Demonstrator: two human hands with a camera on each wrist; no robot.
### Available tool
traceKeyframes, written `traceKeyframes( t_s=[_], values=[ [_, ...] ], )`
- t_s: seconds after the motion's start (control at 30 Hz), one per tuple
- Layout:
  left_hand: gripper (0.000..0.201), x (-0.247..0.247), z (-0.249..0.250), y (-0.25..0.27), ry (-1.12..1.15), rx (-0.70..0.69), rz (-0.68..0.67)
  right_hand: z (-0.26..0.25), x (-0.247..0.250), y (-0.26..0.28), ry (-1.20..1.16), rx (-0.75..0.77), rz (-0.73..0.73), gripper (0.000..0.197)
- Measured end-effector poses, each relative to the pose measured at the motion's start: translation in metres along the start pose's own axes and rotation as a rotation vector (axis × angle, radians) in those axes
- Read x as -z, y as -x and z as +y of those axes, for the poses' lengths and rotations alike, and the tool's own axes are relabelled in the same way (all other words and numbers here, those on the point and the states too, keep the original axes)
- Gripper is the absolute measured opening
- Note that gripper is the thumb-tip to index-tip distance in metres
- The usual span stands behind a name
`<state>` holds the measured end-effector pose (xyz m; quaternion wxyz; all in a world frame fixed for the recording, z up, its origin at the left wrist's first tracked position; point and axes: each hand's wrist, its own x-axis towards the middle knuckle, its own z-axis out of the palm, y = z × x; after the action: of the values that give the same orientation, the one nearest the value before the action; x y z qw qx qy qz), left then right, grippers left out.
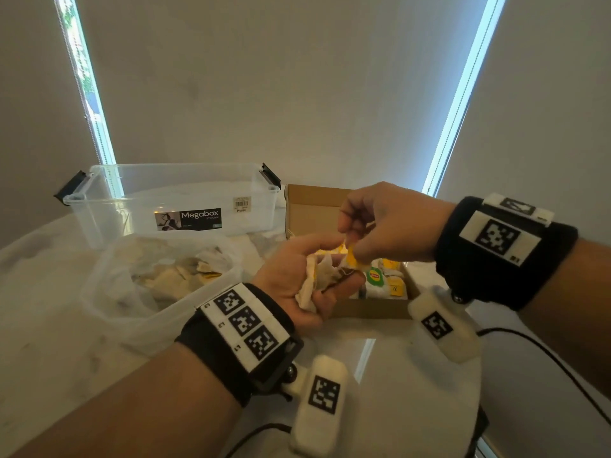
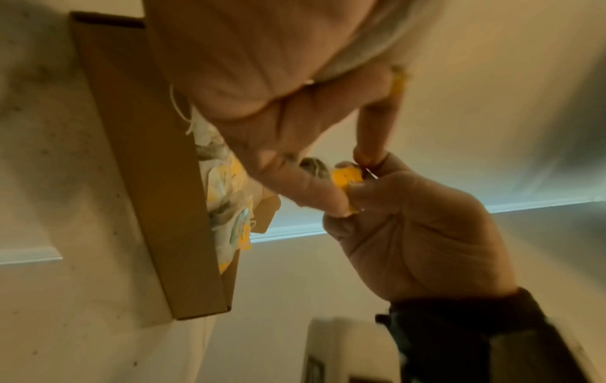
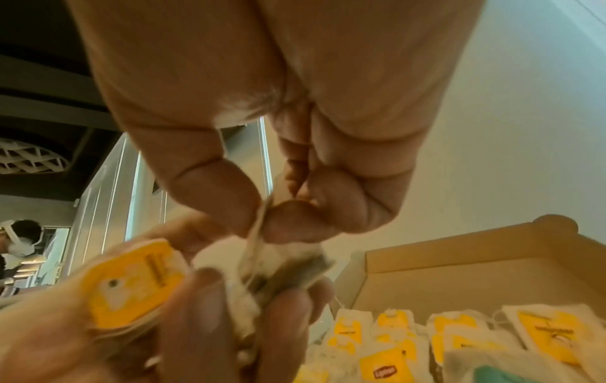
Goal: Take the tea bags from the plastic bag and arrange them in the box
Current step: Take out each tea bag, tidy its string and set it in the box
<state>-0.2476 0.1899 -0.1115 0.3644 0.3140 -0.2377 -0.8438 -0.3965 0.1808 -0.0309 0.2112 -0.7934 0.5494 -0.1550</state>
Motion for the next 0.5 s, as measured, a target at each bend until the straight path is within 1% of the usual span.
traceKeyframes(
  t_s=[0.07, 0.13, 0.23, 0.3, 0.37, 0.43, 0.5],
  values=[
    [0.027, -0.004, 0.001, 0.002, -0.064, 0.053, -0.017, -0.001, 0.003, -0.003, 0.045, 0.019, -0.055, 0.028],
    [0.016, -0.007, 0.002, 0.001, -0.038, 0.075, -0.028, 0.0, 0.007, -0.006, 0.023, 0.022, -0.043, 0.03],
    [0.007, -0.008, 0.003, -0.004, 0.008, 0.031, -0.038, 0.006, 0.009, -0.009, -0.149, -0.018, 0.058, 0.035],
    [0.003, -0.009, 0.002, -0.006, 0.013, -0.004, -0.02, 0.012, 0.008, -0.011, -0.204, -0.067, 0.113, 0.028],
    [0.004, -0.011, 0.001, -0.008, 0.007, -0.046, 0.018, 0.017, 0.007, -0.012, -0.174, -0.081, 0.137, 0.02],
    [0.003, -0.014, -0.002, -0.011, -0.006, -0.079, 0.033, 0.02, 0.006, -0.012, -0.135, -0.061, 0.137, 0.018],
    [0.005, -0.014, -0.003, -0.014, -0.031, -0.081, 0.036, 0.023, 0.007, -0.012, -0.129, -0.035, 0.129, 0.016]
  ],
)
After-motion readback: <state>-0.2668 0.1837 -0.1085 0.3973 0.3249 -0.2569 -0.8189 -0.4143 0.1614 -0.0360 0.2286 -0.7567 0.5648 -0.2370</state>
